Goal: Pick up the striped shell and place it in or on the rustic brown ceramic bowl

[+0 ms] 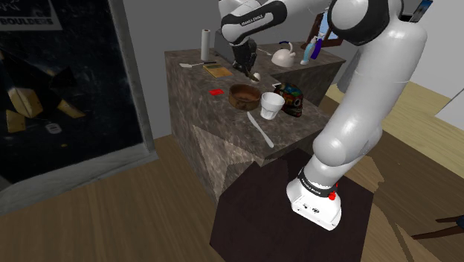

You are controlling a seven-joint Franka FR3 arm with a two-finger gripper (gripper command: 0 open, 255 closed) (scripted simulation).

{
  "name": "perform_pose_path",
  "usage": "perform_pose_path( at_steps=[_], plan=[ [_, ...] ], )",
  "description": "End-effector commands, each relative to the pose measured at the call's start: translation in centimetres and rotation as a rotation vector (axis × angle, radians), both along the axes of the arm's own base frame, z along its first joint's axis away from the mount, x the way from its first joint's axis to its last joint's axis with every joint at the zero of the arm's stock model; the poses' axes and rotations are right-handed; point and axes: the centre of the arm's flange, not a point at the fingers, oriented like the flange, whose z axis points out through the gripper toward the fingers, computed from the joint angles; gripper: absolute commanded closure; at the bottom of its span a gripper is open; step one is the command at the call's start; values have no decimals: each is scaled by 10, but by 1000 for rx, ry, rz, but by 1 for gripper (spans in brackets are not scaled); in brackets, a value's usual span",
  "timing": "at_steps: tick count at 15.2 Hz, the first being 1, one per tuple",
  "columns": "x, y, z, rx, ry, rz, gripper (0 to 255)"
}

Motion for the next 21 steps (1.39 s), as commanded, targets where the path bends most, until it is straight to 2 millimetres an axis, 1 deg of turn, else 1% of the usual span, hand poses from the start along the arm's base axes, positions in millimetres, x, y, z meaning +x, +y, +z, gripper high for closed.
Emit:
perform_pose_path(
  at_steps=[1,16,21],
  plan=[
    [12,-8,-5,0,0,0,255],
    [12,-8,-83,0,0,0,255],
    [12,-8,-83,0,0,0,255]
  ],
)
